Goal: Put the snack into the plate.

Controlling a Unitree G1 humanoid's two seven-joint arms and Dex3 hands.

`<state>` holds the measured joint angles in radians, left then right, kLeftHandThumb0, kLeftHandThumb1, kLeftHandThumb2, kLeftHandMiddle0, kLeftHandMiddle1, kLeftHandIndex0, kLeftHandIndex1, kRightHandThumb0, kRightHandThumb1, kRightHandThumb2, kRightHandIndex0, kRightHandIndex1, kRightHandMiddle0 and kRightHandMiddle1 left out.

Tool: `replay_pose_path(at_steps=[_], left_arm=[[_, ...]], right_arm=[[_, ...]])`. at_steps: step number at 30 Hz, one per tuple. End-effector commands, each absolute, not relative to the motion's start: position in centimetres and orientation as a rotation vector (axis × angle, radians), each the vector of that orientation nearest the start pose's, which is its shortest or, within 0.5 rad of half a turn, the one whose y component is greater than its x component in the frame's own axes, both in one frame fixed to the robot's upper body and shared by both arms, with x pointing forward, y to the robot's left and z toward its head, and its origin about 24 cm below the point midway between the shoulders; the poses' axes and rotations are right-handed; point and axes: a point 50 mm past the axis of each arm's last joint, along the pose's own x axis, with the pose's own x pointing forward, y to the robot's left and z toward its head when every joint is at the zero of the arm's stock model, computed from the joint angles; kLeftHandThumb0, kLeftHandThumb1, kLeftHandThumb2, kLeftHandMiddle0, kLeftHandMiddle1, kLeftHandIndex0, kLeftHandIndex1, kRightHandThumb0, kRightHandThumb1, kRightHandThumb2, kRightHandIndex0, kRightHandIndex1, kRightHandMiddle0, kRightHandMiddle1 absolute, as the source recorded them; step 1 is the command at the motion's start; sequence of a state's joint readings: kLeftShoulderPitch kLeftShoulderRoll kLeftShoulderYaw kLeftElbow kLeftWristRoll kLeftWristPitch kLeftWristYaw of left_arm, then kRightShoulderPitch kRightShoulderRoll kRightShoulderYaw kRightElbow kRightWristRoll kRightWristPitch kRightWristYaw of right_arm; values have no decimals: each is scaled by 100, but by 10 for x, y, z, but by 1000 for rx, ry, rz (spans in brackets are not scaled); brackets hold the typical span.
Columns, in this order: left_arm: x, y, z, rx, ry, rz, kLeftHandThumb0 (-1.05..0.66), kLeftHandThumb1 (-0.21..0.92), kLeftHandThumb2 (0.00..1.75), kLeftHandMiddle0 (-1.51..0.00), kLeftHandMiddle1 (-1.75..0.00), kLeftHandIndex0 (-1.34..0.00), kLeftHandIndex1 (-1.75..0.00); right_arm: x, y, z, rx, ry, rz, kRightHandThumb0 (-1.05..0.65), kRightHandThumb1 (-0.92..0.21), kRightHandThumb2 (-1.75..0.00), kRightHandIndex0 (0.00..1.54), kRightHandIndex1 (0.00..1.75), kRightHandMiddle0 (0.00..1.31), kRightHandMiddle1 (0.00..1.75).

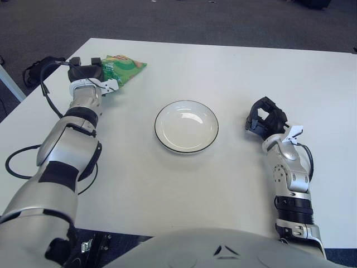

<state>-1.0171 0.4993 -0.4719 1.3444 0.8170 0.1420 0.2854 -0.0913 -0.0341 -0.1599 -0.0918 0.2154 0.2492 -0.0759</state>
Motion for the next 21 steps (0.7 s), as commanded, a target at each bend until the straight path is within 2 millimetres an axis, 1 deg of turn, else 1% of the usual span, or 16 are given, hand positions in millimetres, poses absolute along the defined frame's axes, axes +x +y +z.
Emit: replay_pose_path(at_steps=[1, 6, 9, 11, 17, 19, 20, 21], left_arm=[[389, 264, 107, 1663, 308, 224, -105, 92, 92, 0, -9, 0, -24], [387, 263, 103, 1639, 320, 222, -105, 92, 92, 0, -9, 0, -23], [388, 257, 101, 1608, 297, 236, -105, 92, 90, -1, -9, 0, -24], [388, 258, 101, 1592, 290, 235, -104, 92, 89, -1, -9, 0, -26], [386, 263, 100, 1561, 258, 200, -100, 92, 85, -9, -13, 0, -38], [385, 265, 101, 1561, 244, 185, -97, 92, 83, -15, -19, 0, -47], [385, 266, 101, 1561, 235, 178, -96, 92, 82, -15, -30, 0, -52], [385, 266, 101, 1561, 229, 174, -94, 92, 80, -16, -47, 0, -59]], right_arm=[[251, -188, 29, 207, 209, -199, -48, -33, -129, 112, 175, 60, 175], [250, -187, 29, 200, 209, -195, -48, -33, -130, 112, 175, 61, 175], [250, -187, 29, 189, 207, -191, -48, -32, -131, 113, 175, 61, 175], [250, -187, 30, 184, 206, -189, -48, -31, -132, 113, 175, 62, 175], [249, -186, 30, 168, 199, -179, -48, -31, -132, 113, 175, 62, 175], [249, -185, 31, 164, 197, -173, -48, -31, -133, 113, 175, 62, 175], [249, -185, 31, 161, 196, -169, -48, -31, -133, 112, 175, 62, 175], [249, -185, 31, 159, 195, -166, -48, -31, -132, 112, 175, 62, 175]])
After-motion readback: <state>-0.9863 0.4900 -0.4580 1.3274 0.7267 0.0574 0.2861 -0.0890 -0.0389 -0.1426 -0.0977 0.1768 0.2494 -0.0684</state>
